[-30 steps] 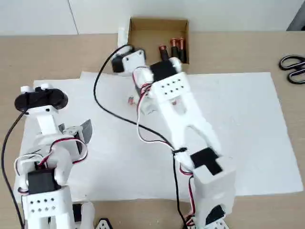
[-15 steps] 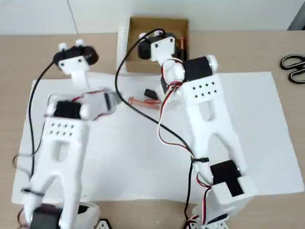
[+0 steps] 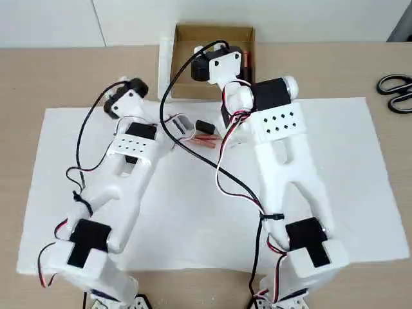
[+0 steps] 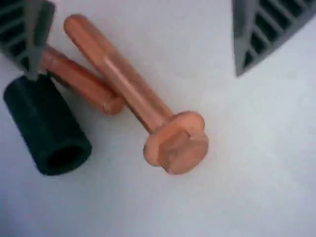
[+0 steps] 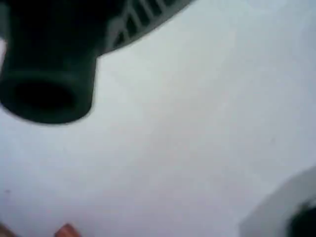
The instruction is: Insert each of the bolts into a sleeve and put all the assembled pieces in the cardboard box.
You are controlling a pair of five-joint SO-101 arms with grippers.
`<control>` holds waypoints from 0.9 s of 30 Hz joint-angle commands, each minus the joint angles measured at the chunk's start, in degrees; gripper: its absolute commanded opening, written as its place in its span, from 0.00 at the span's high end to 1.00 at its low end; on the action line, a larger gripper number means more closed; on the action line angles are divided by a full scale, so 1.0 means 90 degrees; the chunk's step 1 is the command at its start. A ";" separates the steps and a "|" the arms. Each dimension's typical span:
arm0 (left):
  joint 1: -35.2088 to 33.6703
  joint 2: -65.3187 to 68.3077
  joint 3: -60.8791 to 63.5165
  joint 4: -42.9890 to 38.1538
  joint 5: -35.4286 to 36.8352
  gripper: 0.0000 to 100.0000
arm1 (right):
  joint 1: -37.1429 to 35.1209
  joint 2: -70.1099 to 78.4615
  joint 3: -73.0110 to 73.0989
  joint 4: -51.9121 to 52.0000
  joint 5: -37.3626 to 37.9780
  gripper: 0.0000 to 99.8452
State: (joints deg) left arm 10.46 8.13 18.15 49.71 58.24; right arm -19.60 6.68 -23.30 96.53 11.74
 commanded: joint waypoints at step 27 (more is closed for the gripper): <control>0.0078 0.1084 -0.0327 -0.1407 0.0479 0.94 | 0.0015 -0.0376 -0.0029 -0.0024 -0.0010 1.00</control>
State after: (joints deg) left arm 10.73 18.15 17.36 38.02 62.37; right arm -19.69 6.68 -23.30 96.53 11.74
